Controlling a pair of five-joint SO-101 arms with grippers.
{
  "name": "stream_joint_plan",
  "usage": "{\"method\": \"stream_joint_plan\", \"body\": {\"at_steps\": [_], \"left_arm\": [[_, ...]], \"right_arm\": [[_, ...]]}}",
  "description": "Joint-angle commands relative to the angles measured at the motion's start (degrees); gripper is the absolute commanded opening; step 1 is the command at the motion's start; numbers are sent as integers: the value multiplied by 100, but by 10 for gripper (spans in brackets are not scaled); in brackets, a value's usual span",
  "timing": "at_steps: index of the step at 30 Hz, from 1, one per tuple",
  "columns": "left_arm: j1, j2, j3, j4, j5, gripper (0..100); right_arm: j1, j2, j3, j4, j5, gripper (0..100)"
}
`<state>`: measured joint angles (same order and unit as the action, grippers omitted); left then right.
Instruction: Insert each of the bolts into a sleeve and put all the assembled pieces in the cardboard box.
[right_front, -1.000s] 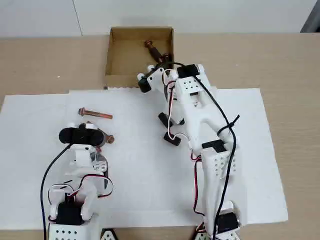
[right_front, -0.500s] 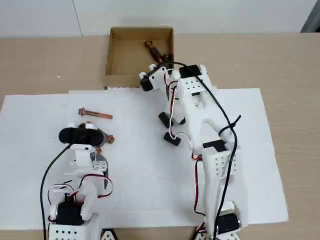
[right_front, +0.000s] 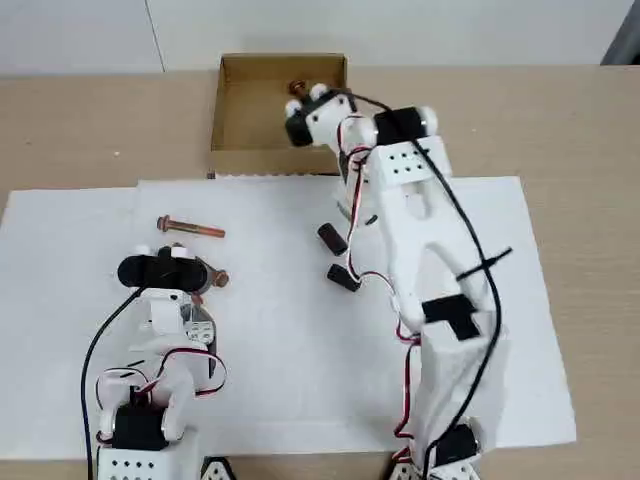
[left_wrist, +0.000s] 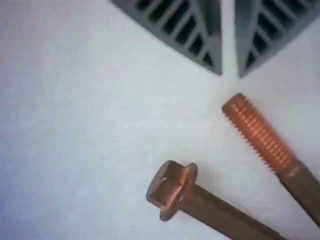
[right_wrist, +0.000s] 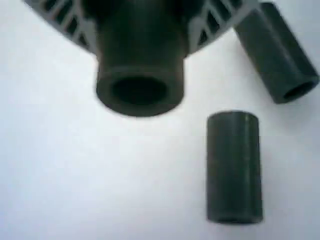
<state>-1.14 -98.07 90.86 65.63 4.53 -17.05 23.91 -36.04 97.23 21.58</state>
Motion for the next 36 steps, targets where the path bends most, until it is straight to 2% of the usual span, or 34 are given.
{"method": "stream_joint_plan", "body": {"at_steps": [1, 8, 14, 23, 28, 36], "left_arm": [[-35, -53, -40, -141, 62, 6], [-35, -9, -224, -53, 62, 6], [-35, 0, -884, 448, 62, 6], [-44, 158, -1508, 598, 53, 6], [-44, 1512, -2466, 774, 114, 6], [-44, 4598, -5024, 1609, 941, 6]], "right_arm": [[57, -945, 123, 127, -422, 3], [13, -2123, 2127, 110, -448, 3], [57, -3064, 3560, 66, -457, 3], [954, -3723, 4932, -101, -352, 6], [1525, -3881, 5389, -312, -44, 7], [1912, -3960, 5969, -681, 26, 7]]}}
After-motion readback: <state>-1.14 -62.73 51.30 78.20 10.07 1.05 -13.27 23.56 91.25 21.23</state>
